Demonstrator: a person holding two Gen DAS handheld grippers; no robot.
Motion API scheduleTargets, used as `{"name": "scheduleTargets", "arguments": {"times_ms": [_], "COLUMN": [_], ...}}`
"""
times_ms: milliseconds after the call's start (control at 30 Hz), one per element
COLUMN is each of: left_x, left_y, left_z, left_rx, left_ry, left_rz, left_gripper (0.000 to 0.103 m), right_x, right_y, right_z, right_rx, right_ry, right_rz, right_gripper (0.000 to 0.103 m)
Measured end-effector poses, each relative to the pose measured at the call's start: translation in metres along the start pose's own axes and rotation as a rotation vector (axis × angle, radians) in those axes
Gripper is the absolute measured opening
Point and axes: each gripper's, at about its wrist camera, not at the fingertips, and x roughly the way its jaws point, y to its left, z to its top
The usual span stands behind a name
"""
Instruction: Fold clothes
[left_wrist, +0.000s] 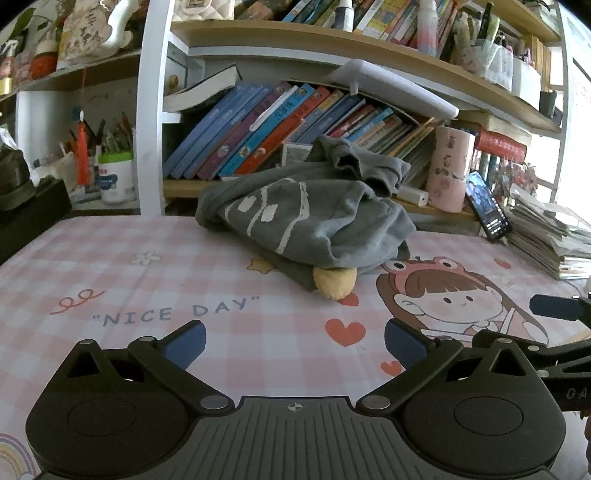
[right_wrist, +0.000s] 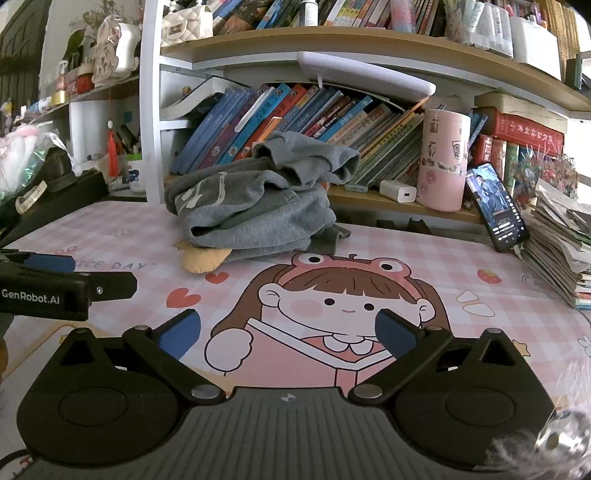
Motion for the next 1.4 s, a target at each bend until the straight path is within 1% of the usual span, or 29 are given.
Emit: {"name": "scheduleTargets", "arguments": {"times_ms": [200,267,1400], "left_x": [0.0008,0.0027,0.0019], "left_y": [0.0056,0.0001,-0.0009], "left_z": [0.0002,-0.0014,-0.0008], "left_rx": [0.005,0.02,0.014], "left_ry": [0.003,0.011,0.008], "left_rz": [-0.004,0.009,0.008], "left_gripper": [0.103,0.103,0.103], "right_x": [-0.0005,-0.0005,0.0009], "right_y": [0.0001,0.0002,0.001], "right_z": [-0.0007,-0.0009,-0.0004], "right_rx": [-0.001,-0.002,-0.005], "right_ry": [0.0,0.0,0.003], "right_rz": [0.001,0.001,-0.001], "right_gripper": [0.102,0.102,0.103]}}
